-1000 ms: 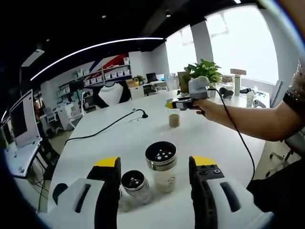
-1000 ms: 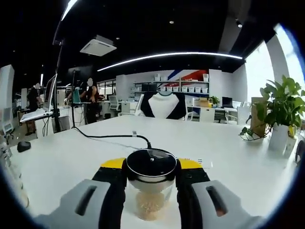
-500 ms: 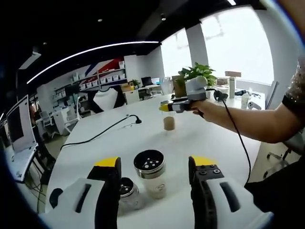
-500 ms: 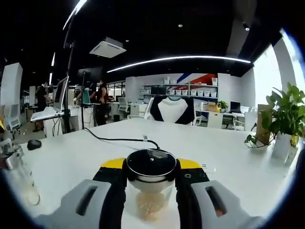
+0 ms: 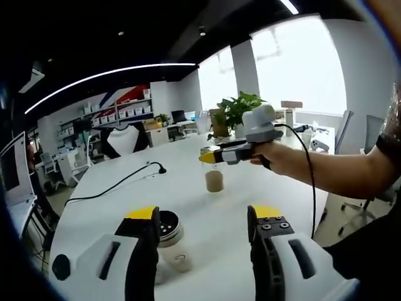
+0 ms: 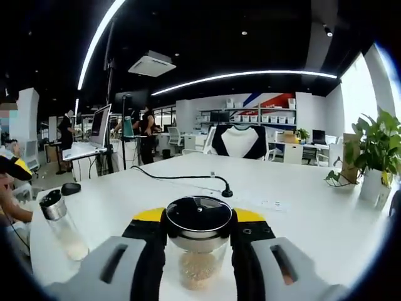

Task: Rotate the seasoning bottle until the label or dispensing opening points toward the visible target arrow and the bottle remains upright within the marked orientation range

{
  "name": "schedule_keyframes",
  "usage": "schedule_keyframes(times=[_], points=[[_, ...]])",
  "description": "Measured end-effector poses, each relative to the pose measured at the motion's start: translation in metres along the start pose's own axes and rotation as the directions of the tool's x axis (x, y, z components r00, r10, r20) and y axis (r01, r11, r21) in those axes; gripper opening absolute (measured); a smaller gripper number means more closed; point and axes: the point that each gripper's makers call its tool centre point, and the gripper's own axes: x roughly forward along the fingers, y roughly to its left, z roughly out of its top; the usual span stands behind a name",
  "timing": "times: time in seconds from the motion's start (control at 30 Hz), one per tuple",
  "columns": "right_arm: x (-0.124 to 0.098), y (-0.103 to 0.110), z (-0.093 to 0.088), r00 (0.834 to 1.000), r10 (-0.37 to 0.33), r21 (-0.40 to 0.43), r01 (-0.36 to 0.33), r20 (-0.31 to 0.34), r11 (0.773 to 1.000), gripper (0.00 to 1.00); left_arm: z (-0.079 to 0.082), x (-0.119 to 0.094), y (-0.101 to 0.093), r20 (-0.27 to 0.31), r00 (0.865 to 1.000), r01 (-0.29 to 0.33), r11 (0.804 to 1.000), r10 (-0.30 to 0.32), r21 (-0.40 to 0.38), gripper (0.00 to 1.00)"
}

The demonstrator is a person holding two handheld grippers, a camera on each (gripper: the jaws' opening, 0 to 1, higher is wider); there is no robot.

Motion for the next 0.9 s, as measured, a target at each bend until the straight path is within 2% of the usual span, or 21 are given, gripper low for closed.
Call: schedule_keyframes(times=[0.1, 0.27, 0.33, 0.5, 0.73, 0.9], points=[[-0.017, 0.012, -0.002, 1.000, 0.010, 0.005, -0.010, 0.003, 1.000, 0.37, 0.000, 0.001, -0.005, 0.004, 1.000, 0.013, 1.000, -0.013, -0.002, 0.60], [-0.044, 0.036, -0.001, 0.999, 0.044, 0.032, -0.045, 0.020, 0.998, 0.37, 0.000, 0.008, -0.024, 0.009, 0.998, 0.069, 0.998, -0.068, -0.013, 0.59], [-0.059, 0.052, 0.001, 0.997, 0.078, 0.032, -0.079, 0.026, 0.996, 0.37, -0.002, 0.017, -0.039, 0.009, 0.993, 0.119, 0.993, -0.119, -0.020, 0.58], [-0.084, 0.080, 0.005, 0.987, 0.157, 0.041, -0.159, 0.034, 0.986, 0.37, -0.010, 0.030, -0.057, -0.003, 0.984, 0.176, 0.984, -0.176, -0.027, 0.57], [-0.116, 0.114, 0.013, 0.964, 0.260, 0.066, -0.263, 0.053, 0.962, 0.37, -0.020, 0.042, -0.068, -0.040, 0.974, 0.224, 0.974, -0.225, -0.013, 0.57], [-0.132, 0.136, 0.022, 0.939, 0.337, 0.094, -0.343, 0.074, 0.935, 0.37, -0.016, 0.048, -0.080, -0.038, 0.960, 0.278, 0.961, -0.278, 0.008, 0.57]])
